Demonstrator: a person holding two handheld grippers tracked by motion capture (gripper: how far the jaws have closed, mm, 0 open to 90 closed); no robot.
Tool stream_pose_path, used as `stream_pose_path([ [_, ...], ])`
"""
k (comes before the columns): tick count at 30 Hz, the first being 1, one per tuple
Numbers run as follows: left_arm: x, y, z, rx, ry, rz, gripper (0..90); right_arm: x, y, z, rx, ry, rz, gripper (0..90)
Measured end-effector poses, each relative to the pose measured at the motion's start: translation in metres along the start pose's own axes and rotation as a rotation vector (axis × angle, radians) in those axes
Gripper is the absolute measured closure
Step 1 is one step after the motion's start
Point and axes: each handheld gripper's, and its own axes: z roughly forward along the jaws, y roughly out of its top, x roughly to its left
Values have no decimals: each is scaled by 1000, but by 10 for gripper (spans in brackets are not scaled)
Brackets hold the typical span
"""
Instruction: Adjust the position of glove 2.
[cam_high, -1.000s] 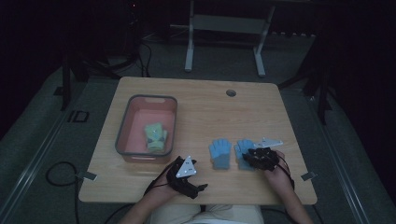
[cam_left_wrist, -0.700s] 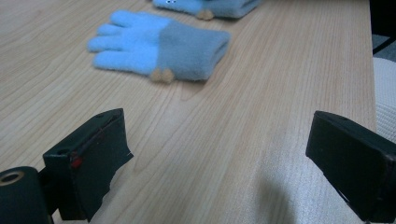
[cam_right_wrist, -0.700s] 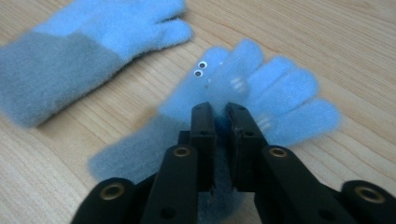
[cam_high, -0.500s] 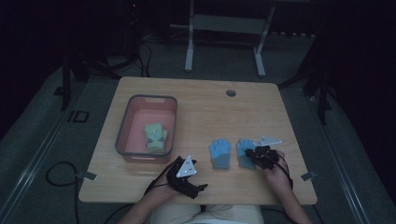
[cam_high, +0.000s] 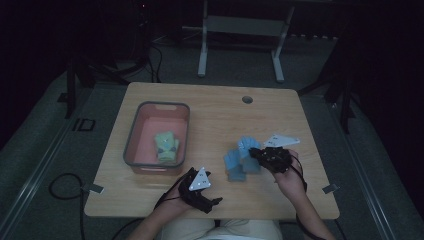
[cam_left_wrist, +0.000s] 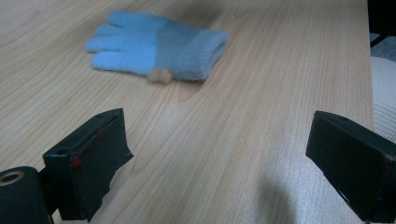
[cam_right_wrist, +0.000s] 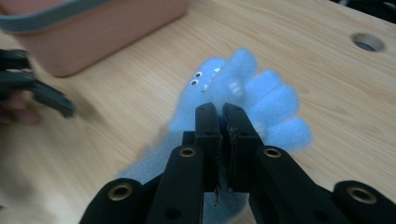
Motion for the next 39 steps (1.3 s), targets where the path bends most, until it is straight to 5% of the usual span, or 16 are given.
stream_pose_path([
  [9, 0, 0, 0, 1, -4, -4, 53, 17, 1, 25, 47, 46, -31, 850],
  [27, 0, 0, 0, 9, -10, -2, 54, 16, -28, 69, 170, 55, -3, 809],
  [35, -1, 1, 1, 9, -9, -4, 53, 18, -33, 72, 164, 55, -6, 708],
  [39, -2, 4, 0, -1, 4, 6, 53, 20, -29, 64, 132, 50, -20, 535],
])
